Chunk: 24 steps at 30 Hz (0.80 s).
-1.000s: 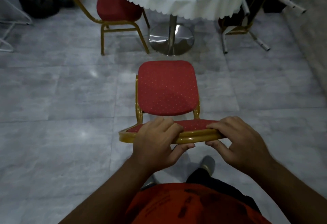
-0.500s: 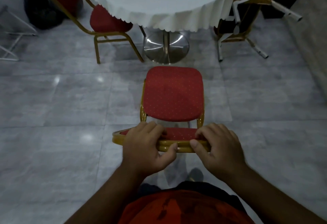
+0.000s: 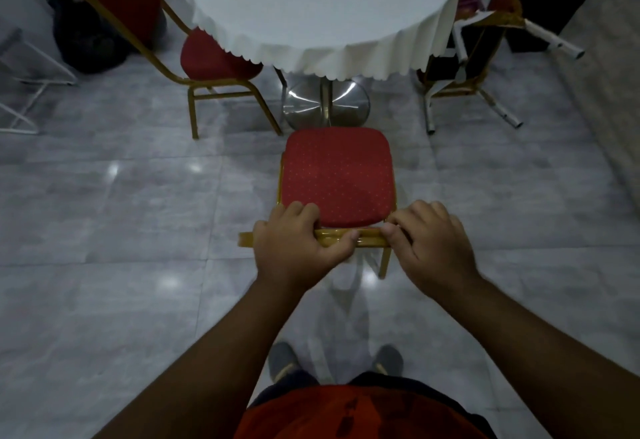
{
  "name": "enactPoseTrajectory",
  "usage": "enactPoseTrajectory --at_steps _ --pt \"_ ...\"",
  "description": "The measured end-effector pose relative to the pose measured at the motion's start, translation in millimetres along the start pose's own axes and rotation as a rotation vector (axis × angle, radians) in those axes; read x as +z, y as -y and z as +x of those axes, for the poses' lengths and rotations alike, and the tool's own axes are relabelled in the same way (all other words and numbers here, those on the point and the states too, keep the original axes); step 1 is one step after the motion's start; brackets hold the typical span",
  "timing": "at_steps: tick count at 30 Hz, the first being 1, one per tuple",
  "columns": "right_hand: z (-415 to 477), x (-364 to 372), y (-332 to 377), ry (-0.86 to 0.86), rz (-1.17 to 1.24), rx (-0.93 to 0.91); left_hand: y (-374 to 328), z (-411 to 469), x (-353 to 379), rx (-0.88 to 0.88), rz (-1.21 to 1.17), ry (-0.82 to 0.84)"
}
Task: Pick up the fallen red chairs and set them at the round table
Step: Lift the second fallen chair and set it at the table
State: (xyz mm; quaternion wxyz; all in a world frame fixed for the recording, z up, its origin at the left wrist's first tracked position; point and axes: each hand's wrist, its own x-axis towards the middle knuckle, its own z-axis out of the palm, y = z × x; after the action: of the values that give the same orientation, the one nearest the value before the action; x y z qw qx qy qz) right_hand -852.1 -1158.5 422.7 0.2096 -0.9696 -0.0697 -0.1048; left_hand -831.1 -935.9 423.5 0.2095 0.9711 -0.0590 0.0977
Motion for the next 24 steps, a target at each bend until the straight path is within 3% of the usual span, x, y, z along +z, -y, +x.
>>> enactPoseTrajectory --at_steps 8,24 --pt "10.7 12.9 16.9 -0.056 -0.019 0.084 4.9 15.4 13.6 0.101 0.019 -0.105" --pt "75.9 30.3 0.2 -0.097 -0.031 0.117 13.9 78.4 28.1 0.060 0.045 -0.102"
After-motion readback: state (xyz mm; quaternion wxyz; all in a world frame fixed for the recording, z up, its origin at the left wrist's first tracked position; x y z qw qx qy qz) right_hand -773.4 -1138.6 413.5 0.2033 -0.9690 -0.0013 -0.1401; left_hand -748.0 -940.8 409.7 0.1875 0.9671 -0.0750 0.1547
